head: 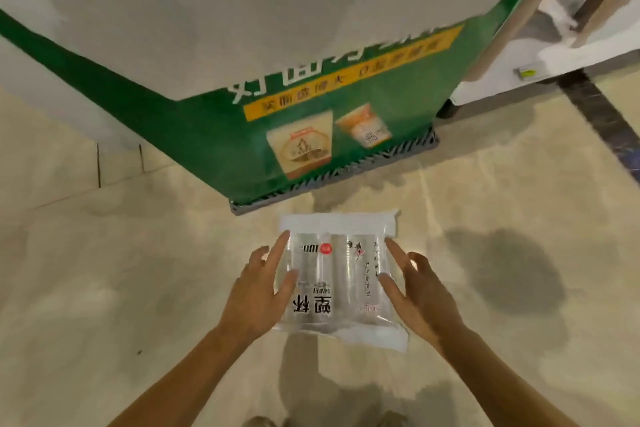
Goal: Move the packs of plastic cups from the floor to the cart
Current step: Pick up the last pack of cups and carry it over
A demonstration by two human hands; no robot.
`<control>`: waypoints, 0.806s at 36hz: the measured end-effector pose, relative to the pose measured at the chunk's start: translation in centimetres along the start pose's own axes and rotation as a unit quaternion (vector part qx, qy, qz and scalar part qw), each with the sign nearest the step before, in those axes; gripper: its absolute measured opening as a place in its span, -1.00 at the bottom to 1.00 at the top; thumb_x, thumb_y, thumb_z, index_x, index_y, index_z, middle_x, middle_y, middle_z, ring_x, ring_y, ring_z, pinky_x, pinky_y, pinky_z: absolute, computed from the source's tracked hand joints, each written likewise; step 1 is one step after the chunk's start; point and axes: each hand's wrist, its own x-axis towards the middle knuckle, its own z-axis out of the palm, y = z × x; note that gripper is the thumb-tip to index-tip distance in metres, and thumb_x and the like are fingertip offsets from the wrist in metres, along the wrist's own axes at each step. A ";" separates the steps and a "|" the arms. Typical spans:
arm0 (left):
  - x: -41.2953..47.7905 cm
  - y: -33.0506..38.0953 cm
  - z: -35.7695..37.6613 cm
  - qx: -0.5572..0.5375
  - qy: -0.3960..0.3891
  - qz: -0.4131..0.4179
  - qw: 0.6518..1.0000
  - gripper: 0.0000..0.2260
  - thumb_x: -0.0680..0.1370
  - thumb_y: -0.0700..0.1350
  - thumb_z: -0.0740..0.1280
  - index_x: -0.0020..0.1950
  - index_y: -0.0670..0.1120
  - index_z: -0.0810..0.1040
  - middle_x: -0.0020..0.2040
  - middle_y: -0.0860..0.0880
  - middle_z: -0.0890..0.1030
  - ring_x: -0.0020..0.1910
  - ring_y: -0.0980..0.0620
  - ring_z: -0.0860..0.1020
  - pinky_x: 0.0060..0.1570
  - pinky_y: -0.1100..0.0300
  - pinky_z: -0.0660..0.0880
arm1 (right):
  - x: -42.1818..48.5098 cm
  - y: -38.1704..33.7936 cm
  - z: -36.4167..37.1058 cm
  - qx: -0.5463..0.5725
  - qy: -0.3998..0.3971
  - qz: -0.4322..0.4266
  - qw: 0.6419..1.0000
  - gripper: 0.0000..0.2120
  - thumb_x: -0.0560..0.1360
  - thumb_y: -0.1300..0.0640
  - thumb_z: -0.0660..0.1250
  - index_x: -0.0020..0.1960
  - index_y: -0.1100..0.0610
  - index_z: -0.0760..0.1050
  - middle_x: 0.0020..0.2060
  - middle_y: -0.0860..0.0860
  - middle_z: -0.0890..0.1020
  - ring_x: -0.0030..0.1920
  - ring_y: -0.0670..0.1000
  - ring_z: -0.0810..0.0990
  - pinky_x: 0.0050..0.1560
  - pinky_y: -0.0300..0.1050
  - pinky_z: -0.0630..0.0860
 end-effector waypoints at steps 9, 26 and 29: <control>5.8 -7.1 9.7 -0.094 -0.024 0.001 0.995 -0.41 0.61 0.25 0.06 0.46 0.46 -0.29 0.32 0.01 0.25 -0.11 0.15 0.56 -0.05 0.15 0.48 | 6.7 4.8 10.6 0.054 0.061 0.002 0.997 -0.36 0.50 -0.38 0.09 0.44 -0.54 -0.21 0.58 0.00 -0.01 0.51 0.17 0.14 0.39 0.19 0.31; -0.9 13.5 -9.2 -0.101 -0.008 0.108 0.989 -0.42 0.60 0.23 0.15 0.45 0.51 -0.17 0.30 0.12 0.29 0.14 0.19 0.38 0.16 0.09 0.40 | -8.0 -2.6 -13.7 0.131 0.171 0.035 0.976 -0.38 0.49 -0.37 0.12 0.50 -0.45 -0.02 0.46 0.15 0.27 0.49 0.11 0.23 0.31 0.05 0.36; -5.1 22.0 -17.2 -0.085 -0.018 0.142 0.986 -0.42 0.59 0.26 0.14 0.46 0.51 -0.17 0.40 0.07 0.28 0.35 0.09 0.33 0.28 -0.02 0.36 | -14.7 -5.9 -23.1 0.141 0.204 0.041 0.968 -0.37 0.51 -0.31 0.18 0.51 -0.44 -0.01 0.39 0.09 0.37 0.37 0.05 0.34 0.26 -0.05 0.36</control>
